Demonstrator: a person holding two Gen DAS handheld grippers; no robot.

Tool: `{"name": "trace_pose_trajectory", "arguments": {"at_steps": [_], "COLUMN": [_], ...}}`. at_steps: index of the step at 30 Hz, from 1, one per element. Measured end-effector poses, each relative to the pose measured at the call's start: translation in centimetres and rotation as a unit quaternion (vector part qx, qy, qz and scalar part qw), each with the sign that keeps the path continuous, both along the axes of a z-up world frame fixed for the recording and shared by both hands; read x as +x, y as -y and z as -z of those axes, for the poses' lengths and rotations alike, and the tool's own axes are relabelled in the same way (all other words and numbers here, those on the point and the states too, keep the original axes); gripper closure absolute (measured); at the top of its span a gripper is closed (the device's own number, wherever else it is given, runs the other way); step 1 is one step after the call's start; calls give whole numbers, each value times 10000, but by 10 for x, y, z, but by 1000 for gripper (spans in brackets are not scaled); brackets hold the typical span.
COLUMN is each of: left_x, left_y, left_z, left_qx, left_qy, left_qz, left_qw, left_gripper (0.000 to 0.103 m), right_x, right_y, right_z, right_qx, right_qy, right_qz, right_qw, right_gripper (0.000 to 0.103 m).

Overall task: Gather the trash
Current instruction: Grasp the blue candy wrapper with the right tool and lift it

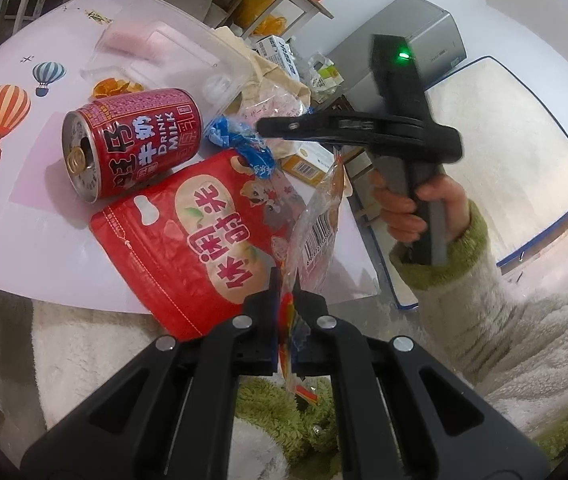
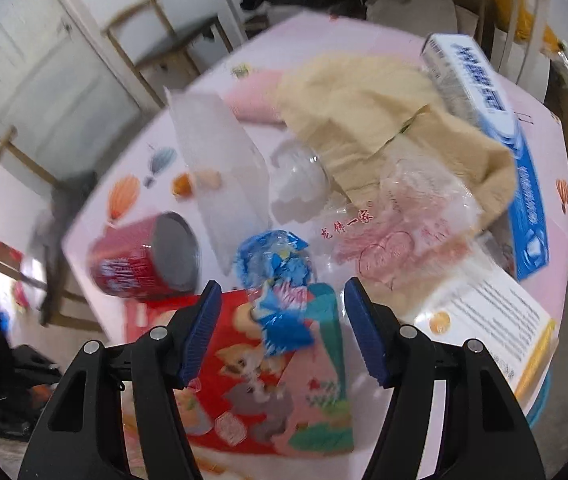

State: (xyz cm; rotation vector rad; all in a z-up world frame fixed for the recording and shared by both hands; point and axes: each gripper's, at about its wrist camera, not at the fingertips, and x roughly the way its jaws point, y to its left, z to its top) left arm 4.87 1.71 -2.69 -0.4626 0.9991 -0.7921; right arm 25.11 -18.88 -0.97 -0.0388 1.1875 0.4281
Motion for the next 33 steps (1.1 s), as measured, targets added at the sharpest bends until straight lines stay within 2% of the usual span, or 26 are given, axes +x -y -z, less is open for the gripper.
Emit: {"name": "trace_pose_trajectory", "arguments": {"at_steps": [6, 8, 11, 22, 33], "left_x": [1, 5, 6, 6, 2], "left_y": [-3, -3, -5, -9, -9], "left_z": [4, 9, 10, 11, -2], "left_qx": [-54, -81, -101, -308, -726], "left_qy": [-38, -55, -64, -9, 156], "left_qz": [71, 84, 81, 9, 29], "left_qw": [10000, 9999, 9999, 9995, 9972], "left_gripper": [101, 101, 101, 101, 101], "right_x": [-4, -5, -7, -26, -55], "right_y": [-9, -11, -11, 14, 37], "right_z": [15, 17, 14, -35, -66], "right_qx": [-477, -476, -524, -327, -80], "right_qy": [-64, -95, -7, 453, 850], "right_qz": [-128, -119, -40, 269, 809], "right_qw": [9988, 9988, 9986, 9981, 9931], "right_gripper": [65, 77, 84, 89, 89]}}
